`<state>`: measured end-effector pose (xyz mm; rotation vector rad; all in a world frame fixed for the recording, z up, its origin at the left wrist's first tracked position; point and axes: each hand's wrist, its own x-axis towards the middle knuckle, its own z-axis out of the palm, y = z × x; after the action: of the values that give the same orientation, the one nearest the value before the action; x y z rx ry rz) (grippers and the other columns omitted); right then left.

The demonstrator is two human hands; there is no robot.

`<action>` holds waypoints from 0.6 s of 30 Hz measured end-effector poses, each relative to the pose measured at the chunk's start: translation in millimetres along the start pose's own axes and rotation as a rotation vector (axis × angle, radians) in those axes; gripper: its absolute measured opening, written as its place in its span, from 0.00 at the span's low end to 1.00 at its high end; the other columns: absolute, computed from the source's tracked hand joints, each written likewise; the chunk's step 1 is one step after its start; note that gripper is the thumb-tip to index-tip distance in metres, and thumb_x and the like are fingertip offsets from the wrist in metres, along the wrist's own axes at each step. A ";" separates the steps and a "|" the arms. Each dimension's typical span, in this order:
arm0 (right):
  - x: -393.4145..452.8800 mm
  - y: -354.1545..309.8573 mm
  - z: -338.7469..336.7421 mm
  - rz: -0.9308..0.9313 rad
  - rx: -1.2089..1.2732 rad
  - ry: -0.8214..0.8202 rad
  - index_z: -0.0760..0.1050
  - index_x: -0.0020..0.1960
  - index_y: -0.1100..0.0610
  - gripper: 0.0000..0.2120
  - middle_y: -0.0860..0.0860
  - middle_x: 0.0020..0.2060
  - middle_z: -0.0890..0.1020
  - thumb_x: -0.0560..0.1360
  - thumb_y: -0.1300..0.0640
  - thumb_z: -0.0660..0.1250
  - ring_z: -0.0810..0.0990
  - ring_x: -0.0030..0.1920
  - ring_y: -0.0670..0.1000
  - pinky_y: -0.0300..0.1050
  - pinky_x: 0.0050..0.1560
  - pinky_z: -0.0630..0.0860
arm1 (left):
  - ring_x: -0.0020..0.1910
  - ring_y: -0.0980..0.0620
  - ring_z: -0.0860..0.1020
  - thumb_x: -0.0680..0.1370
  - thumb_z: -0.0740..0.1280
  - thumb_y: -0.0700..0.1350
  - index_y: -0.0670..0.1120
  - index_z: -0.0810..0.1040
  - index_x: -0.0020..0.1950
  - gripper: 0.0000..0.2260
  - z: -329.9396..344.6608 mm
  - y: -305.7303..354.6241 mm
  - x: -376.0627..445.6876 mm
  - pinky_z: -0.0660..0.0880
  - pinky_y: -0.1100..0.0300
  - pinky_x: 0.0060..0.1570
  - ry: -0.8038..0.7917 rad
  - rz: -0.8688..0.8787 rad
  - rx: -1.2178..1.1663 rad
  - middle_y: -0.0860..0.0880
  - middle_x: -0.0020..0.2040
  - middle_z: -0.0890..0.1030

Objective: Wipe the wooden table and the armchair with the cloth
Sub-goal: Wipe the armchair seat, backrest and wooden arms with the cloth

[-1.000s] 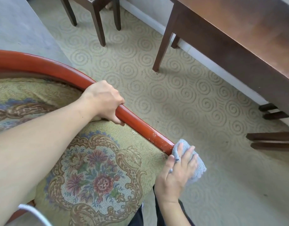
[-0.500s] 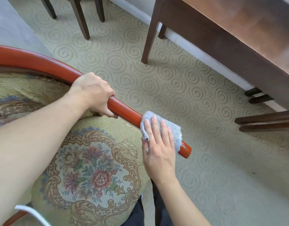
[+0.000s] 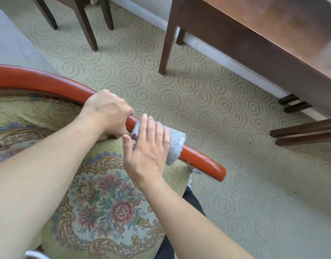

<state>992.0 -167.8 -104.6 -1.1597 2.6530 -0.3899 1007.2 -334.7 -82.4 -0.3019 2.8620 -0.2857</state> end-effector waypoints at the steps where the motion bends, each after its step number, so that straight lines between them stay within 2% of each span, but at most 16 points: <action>1: 4.6 -11.4 0.6 -0.010 0.049 -0.026 0.52 0.81 0.57 0.37 0.54 0.78 0.62 0.80 0.36 0.36 0.57 0.78 0.57 0.54 0.77 0.41 | 0.46 0.52 0.84 0.72 0.60 0.68 0.53 0.76 0.42 0.20 1.6 -1.0 -0.2 0.63 0.58 0.36 -0.028 0.017 0.018 0.55 0.44 0.84; 3: 14.2 -19.3 -2.5 -0.015 0.134 -0.050 0.54 0.80 0.58 0.35 0.54 0.77 0.64 0.80 0.38 0.38 0.59 0.76 0.56 0.53 0.77 0.44 | 0.47 0.53 0.84 0.75 0.60 0.58 0.54 0.79 0.46 0.12 3.3 -1.5 -0.5 0.63 0.59 0.36 -0.063 0.039 0.074 0.56 0.46 0.84; 4: 17.8 -13.8 -6.9 -0.040 0.148 -0.057 0.57 0.80 0.58 0.34 0.54 0.76 0.67 0.81 0.41 0.40 0.62 0.75 0.55 0.52 0.76 0.49 | 0.46 0.54 0.84 0.74 0.59 0.59 0.54 0.79 0.46 0.13 3.0 -1.2 -1.0 0.63 0.59 0.36 -0.056 0.042 0.072 0.56 0.45 0.84; 6: 21.8 14.7 -20.6 -0.134 0.123 -0.101 0.64 0.77 0.56 0.28 0.52 0.72 0.73 0.82 0.46 0.46 0.70 0.70 0.54 0.49 0.71 0.60 | 0.44 0.54 0.84 0.70 0.56 0.70 0.54 0.80 0.44 0.24 2.9 0.9 -1.8 0.65 0.59 0.36 0.001 0.025 0.013 0.56 0.43 0.84; 7: 21.6 33.9 -28.0 -0.152 0.098 -0.133 0.66 0.76 0.55 0.24 0.51 0.68 0.77 0.83 0.48 0.51 0.74 0.65 0.55 0.50 0.66 0.64 | 0.42 0.53 0.84 0.66 0.54 0.77 0.53 0.79 0.41 0.30 2.9 2.3 -1.8 0.65 0.59 0.36 0.030 0.008 -0.015 0.55 0.40 0.84; 9: 13.4 76.1 -42.4 -0.128 0.040 -0.135 0.71 0.73 0.53 0.21 0.50 0.59 0.82 0.82 0.49 0.55 0.78 0.56 0.57 0.51 0.56 0.67 | 0.40 0.53 0.83 0.59 0.53 0.84 0.54 0.74 0.35 0.35 2.9 2.8 -3.0 0.64 0.59 0.35 0.045 -0.017 -0.048 0.56 0.37 0.83; 11: -11.1 119.9 -57.5 -0.081 -0.005 -0.068 0.75 0.70 0.53 0.22 0.50 0.54 0.83 0.81 0.46 0.54 0.79 0.51 0.57 0.50 0.51 0.69 | 0.38 0.53 0.83 0.57 0.53 0.85 0.53 0.72 0.34 0.35 3.5 2.2 -3.6 0.63 0.59 0.34 0.051 -0.022 -0.062 0.57 0.36 0.82; 14: -48.5 175.9 -72.6 0.036 -0.065 -0.052 0.75 0.68 0.52 0.27 0.48 0.55 0.83 0.79 0.38 0.52 0.77 0.51 0.55 0.48 0.51 0.65 | 0.39 0.53 0.82 0.57 0.52 0.85 0.54 0.70 0.35 0.35 5.2 2.1 -3.5 0.63 0.59 0.34 0.082 -0.013 -0.062 0.57 0.36 0.82; 16: -52.4 190.7 -70.9 0.051 -0.117 -0.044 0.77 0.64 0.54 0.28 0.49 0.52 0.82 0.78 0.37 0.51 0.76 0.50 0.56 0.48 0.51 0.63 | 0.40 0.53 0.83 0.57 0.51 0.84 0.54 0.74 0.36 0.36 7.1 2.6 -2.9 0.64 0.58 0.36 0.079 -0.003 -0.071 0.56 0.37 0.82; 18: -39.3 179.8 -63.5 0.035 -0.131 -0.016 0.78 0.55 0.57 0.27 0.52 0.45 0.81 0.79 0.39 0.50 0.77 0.45 0.59 0.51 0.49 0.66 | 0.41 0.53 0.83 0.57 0.52 0.84 0.54 0.78 0.39 0.38 8.0 2.0 -1.9 0.64 0.58 0.36 0.084 0.000 -0.069 0.56 0.39 0.83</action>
<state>876.0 -11.4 -99.9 -1.1453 2.7160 -0.2031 1010.8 -333.7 -90.0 -0.3103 2.9592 -0.2046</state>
